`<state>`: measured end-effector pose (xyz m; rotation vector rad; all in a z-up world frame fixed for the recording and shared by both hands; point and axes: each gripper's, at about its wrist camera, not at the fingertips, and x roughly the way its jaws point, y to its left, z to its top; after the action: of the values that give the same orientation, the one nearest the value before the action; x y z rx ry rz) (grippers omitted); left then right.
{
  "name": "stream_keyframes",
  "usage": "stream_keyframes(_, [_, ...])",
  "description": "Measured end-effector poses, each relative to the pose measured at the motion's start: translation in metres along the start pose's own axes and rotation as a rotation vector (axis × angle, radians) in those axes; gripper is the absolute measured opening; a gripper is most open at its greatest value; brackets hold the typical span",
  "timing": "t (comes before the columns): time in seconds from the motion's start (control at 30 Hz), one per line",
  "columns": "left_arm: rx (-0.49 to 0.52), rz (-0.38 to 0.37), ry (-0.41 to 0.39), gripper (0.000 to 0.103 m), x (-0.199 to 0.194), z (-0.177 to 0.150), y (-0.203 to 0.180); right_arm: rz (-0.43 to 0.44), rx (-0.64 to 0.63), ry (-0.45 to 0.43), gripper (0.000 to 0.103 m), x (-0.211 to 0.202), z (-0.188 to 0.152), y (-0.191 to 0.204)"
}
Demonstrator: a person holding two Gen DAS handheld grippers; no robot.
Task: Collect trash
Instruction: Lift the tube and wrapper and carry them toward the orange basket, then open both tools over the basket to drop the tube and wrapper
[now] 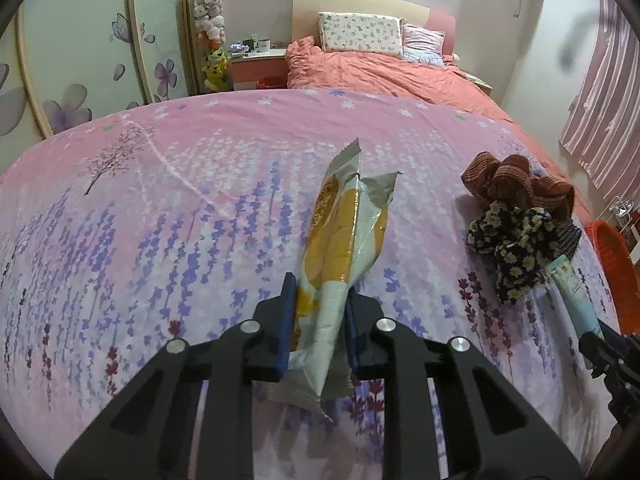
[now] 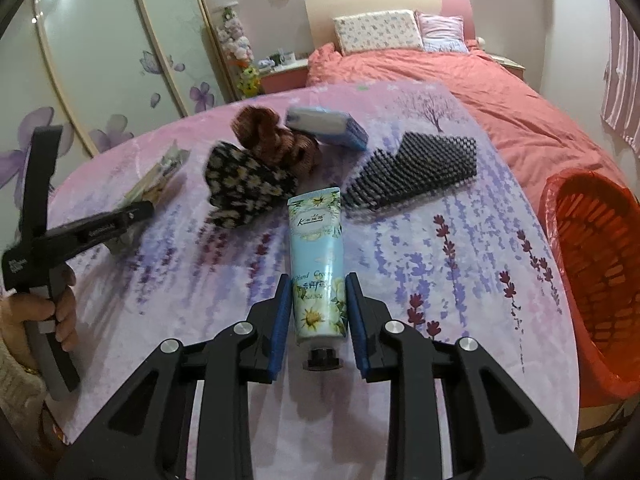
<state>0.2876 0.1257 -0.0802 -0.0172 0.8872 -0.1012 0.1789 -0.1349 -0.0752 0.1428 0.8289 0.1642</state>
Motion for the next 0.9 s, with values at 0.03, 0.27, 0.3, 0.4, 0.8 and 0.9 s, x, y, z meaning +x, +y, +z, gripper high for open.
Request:
stream_keyframes(0.03, [-0.001, 0.000, -0.006, 0.022, -0.004, 0.000, 0.001, 0.004, 0.000, -0.006, 0.028, -0.003, 0.000, 0.001])
stream_keyframes(0.27, [-0.012, -0.020, -0.060, 0.022, -0.044, 0.006, -0.004, 0.008, 0.009, -0.092, 0.028, -0.039, 0.006, 0.001])
stream_keyframes(0.3, [-0.011, -0.026, -0.068, 0.022, -0.049, 0.007, -0.007, 0.001, 0.012, -0.110, 0.028, -0.046, 0.008, 0.000])
stream_keyframes(0.4, [-0.001, -0.047, -0.098, 0.022, -0.068, 0.010, -0.019, -0.022, 0.025, -0.159, 0.028, -0.064, 0.011, -0.007])
stream_keyframes(0.8, [0.103, -0.191, -0.174, 0.022, -0.121, 0.012, -0.106, -0.185, 0.102, -0.337, 0.028, -0.131, 0.012, -0.059])
stream_keyframes(0.9, [0.127, -0.244, -0.173, 0.022, -0.127, 0.012, -0.132, -0.219, 0.131, -0.367, 0.028, -0.142, 0.009, -0.078])
